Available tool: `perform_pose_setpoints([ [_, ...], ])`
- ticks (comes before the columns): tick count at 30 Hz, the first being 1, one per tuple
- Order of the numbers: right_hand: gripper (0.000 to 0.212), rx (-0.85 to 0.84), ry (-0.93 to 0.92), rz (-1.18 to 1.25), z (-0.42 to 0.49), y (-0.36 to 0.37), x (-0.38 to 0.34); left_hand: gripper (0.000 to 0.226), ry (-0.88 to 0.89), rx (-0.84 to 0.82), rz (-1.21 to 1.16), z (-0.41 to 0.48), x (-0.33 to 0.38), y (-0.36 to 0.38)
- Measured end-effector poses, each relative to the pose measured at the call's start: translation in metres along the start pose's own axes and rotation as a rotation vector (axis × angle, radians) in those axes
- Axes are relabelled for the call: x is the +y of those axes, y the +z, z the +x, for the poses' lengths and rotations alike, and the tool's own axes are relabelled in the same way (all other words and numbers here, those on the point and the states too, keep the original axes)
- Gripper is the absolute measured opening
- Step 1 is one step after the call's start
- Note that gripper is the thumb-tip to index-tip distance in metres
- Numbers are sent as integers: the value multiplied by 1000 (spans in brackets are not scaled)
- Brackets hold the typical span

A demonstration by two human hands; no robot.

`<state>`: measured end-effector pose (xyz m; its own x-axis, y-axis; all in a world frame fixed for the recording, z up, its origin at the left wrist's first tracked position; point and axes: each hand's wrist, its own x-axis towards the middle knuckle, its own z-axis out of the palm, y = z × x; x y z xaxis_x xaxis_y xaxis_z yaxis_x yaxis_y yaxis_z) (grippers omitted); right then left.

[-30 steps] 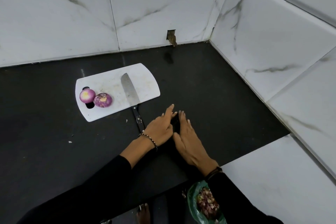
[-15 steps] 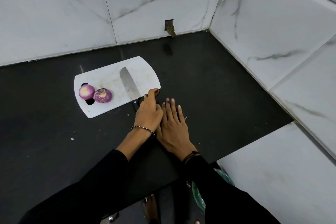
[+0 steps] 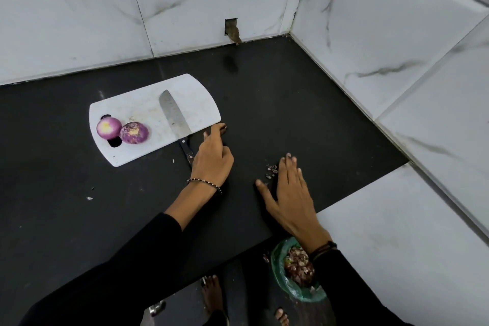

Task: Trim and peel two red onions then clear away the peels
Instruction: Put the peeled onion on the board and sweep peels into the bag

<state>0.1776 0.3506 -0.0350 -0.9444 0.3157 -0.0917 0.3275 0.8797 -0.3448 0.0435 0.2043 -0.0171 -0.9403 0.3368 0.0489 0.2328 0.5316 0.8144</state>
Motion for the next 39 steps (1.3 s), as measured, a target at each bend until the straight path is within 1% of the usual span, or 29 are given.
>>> perform_pose_setpoints([
  [3,86,-43,-58,-43,8,-1,3,51,8,-12,8,-2,2,6],
  [8,59,-45,-158,-29,2,0,-11,50,10,-29,2,-6,8,17],
  [9,59,-45,-151,-57,-2,1,-15,50,9,-35,2,-7,8,19],
  [11,67,-21,-134,-123,-11,5,-23,50,7,-41,-1,-9,10,24],
  [12,67,-20,-129,-161,-13,6,-26,50,6,-43,0,-11,12,26],
  [13,61,-8,-128,-207,-14,6,-28,50,7,-46,4,-12,14,28],
  [15,36,-7,-148,-220,-14,0,-34,50,9,-48,12,-15,17,30],
  [16,24,-44,-151,-208,-14,-8,-36,49,7,-45,13,-17,18,31],
  [17,19,-97,-166,-207,-13,-15,-36,49,2,-40,11,-19,18,33],
  [19,16,-95,-212,-219,-10,-26,-35,49,-8,-24,5,-22,20,35],
  [22,14,-121,-209,-261,-3,-36,-36,50,-24,41,-14,-27,22,38],
  [26,15,-138,-220,-246,-1,-38,-37,50,-37,93,-75,-36,25,46],
  [28,9,-67,-279,-216,-3,-32,-32,50,-38,106,-87,-40,27,50],
  [29,5,-13,-297,-174,-3,-29,-28,50,-35,115,-93,-44,29,51],
  [31,7,75,-275,-13,-1,-24,-14,51,-20,123,-109,-51,33,55],
  [32,7,78,-205,127,-1,-26,-6,52,-14,129,-121,-56,36,58],
  [34,16,72,31,468,-6,-35,17,51,1,143,-136,-68,42,66],
  [36,16,77,218,725,-19,-42,44,47,38,158,-145,-82,50,76],
  [39,10,75,340,968,-49,-50,81,41,147,139,-169,-110,66,104],
])
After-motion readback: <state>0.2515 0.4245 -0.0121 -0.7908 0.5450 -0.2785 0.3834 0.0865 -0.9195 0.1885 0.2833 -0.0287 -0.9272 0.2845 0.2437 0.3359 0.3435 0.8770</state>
